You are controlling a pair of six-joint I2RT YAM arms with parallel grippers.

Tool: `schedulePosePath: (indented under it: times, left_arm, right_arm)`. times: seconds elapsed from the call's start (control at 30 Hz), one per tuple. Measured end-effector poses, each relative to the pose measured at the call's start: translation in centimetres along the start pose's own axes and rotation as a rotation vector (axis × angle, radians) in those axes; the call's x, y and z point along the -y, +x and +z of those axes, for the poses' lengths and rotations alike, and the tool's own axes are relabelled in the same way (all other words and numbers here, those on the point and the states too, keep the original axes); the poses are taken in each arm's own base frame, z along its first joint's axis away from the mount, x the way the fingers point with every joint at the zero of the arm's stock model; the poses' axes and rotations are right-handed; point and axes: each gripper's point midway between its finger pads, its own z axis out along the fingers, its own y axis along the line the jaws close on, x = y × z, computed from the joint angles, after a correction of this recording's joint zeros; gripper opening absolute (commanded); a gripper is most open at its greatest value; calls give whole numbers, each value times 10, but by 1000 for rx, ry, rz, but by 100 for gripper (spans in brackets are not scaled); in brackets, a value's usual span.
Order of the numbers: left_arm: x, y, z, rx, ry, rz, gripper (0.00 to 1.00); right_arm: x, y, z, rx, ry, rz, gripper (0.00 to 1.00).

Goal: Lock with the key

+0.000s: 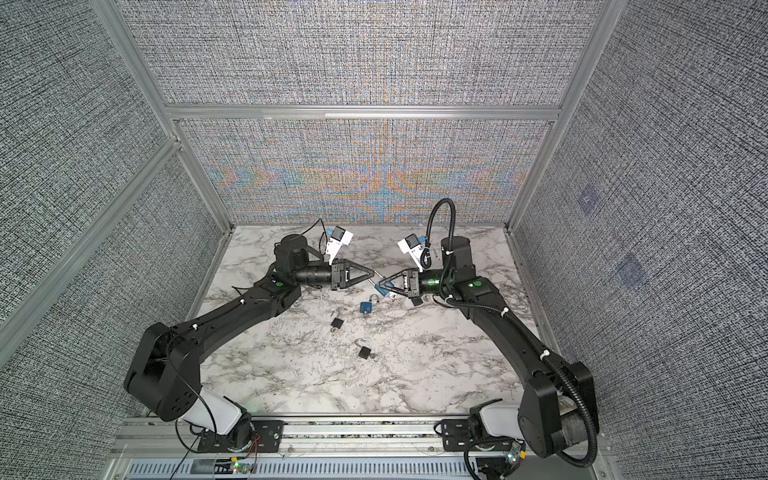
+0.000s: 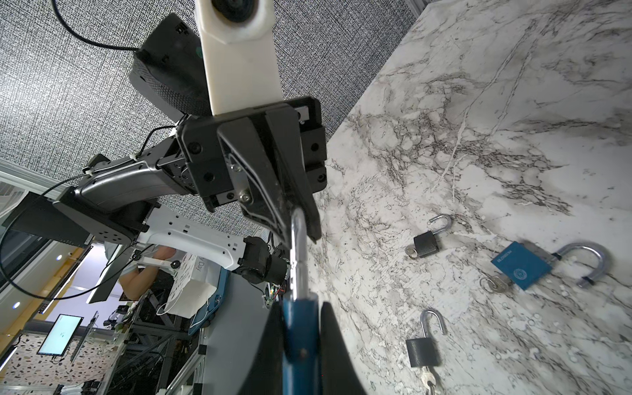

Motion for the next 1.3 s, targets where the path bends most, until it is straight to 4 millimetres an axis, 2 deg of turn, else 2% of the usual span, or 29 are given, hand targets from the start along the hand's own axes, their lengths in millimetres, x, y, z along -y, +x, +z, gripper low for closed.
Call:
schedulePosePath:
  times: [1.3]
  left_arm:
    - [1, 0, -1, 25, 9, 8, 0]
  right_arm:
    - [-6, -4, -1, 17, -13, 48, 0]
